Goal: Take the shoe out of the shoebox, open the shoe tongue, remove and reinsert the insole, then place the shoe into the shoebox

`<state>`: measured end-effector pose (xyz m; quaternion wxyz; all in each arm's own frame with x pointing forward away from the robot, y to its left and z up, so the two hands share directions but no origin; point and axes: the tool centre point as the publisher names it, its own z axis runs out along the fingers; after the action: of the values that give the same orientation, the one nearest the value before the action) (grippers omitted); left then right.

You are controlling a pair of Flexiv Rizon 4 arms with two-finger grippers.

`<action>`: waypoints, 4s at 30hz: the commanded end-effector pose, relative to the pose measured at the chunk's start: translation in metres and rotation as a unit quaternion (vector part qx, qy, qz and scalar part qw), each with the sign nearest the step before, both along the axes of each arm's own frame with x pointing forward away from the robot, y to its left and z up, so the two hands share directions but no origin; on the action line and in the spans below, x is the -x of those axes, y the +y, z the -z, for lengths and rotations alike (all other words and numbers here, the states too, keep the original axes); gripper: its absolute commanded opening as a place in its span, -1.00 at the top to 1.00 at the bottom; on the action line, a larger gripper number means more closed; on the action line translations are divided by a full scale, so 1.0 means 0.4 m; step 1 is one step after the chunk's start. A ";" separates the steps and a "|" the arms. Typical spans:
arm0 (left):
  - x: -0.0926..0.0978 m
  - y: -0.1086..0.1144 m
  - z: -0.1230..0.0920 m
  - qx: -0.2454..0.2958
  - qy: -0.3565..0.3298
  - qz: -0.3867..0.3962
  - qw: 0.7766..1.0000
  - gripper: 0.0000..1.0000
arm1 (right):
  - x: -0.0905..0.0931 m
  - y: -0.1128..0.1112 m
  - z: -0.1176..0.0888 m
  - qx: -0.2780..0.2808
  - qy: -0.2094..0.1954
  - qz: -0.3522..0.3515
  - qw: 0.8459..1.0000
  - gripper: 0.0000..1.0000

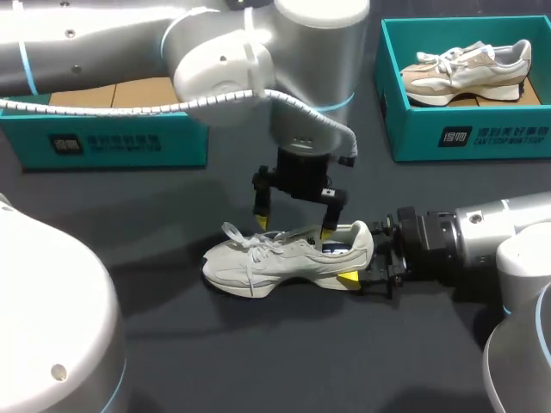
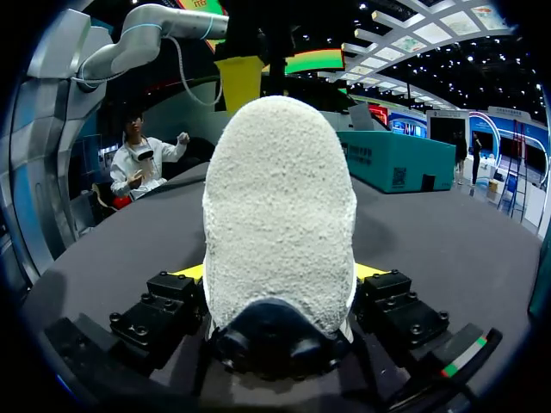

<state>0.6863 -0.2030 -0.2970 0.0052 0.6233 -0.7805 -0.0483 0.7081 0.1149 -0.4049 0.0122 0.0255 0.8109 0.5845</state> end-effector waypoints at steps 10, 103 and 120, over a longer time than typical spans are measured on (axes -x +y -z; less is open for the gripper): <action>-0.028 -0.042 0.066 -0.060 0.004 -0.003 0.998 -1.00 | 0.000 0.001 -0.003 0.002 0.000 0.000 1.000 1.00; 0.038 0.127 -0.027 0.086 -0.107 -0.092 0.986 1.00 | 0.000 0.001 -0.003 0.002 0.000 0.000 1.000 1.00; 0.049 0.230 0.027 0.124 -0.059 -0.093 0.986 1.00 | 0.000 0.001 -0.003 0.002 0.000 0.000 1.000 1.00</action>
<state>0.6684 -0.1212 -0.3032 -0.0354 0.6955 -0.7175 0.0133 0.7079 0.1155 -0.4043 0.0123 0.0251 0.8107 0.5847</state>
